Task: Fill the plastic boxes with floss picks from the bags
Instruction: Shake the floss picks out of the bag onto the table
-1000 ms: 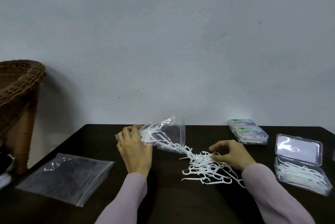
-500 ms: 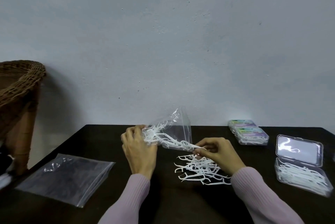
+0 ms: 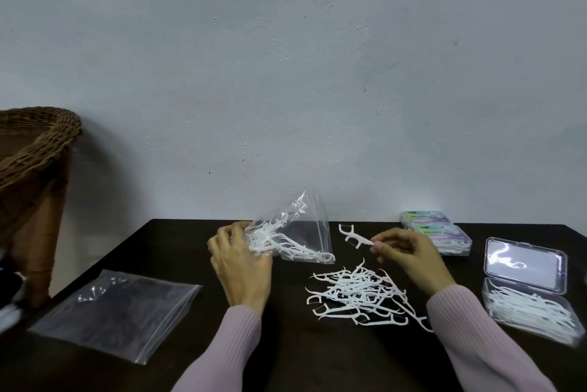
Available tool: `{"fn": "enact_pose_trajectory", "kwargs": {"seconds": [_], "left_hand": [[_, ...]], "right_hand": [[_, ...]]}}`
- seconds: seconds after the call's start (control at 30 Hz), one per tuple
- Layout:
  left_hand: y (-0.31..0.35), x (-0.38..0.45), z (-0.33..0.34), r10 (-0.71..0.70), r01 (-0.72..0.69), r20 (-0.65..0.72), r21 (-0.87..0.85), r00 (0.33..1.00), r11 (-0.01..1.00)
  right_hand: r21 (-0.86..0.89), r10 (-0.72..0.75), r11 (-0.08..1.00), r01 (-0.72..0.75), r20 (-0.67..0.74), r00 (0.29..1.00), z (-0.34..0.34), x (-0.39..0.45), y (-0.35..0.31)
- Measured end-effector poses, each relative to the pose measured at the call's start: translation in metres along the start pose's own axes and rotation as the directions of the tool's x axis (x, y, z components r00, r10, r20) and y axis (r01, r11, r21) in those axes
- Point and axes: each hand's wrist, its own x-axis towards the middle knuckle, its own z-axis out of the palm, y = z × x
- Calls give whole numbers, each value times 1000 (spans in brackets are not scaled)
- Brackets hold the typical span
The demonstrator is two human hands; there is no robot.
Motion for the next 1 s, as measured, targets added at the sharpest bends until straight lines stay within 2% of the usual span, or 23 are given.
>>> {"fn": "enact_pose_trajectory", "kwargs": {"seconds": [0.1, 0.17, 0.27, 0.33, 0.43, 0.57, 0.67, 0.8, 0.93, 1.0], "left_hand": [[-1, 1, 0, -14, 14, 0, 6, 1000, 1000], [-1, 0, 0, -4, 3, 11, 17, 1000, 1000], [1, -2, 1, 14, -15, 24, 34, 1000, 999], [2, -4, 1, 28, -29, 26, 37, 999, 999], [3, -6, 2, 65, -65, 28, 24, 998, 998], [3, -12, 8, 169, -170, 68, 20, 983, 985], [2, -15, 11, 288, -291, 81, 26, 954, 956], [-2, -16, 19, 461, -480, 147, 144, 875, 865], [-7, -15, 23, 493, -523, 191, 172, 849, 835], [-7, -15, 22, 500, -522, 164, 134, 850, 842]], "right_hand": [[-172, 106, 982, -78, 163, 981, -3, -1, 8], [-355, 134, 934, -47, 223, 966, 2, -3, 10], [-453, 19, 890, 60, 168, 986, 11, -6, 7], [-332, -95, 935, 127, 112, 989, 14, -8, 0], [-146, -185, 966, 213, 185, 965, 22, -12, -16], [-162, -285, 932, 324, 226, 932, 36, -15, -21], [-78, -272, 953, 293, 203, 941, 36, -14, -21], [47, -241, 971, 236, 197, 950, 27, -12, -24], [85, -202, 978, 189, 199, 959, 21, -12, -22], [3, -173, 984, 178, 258, 950, 22, -12, -20]]}}
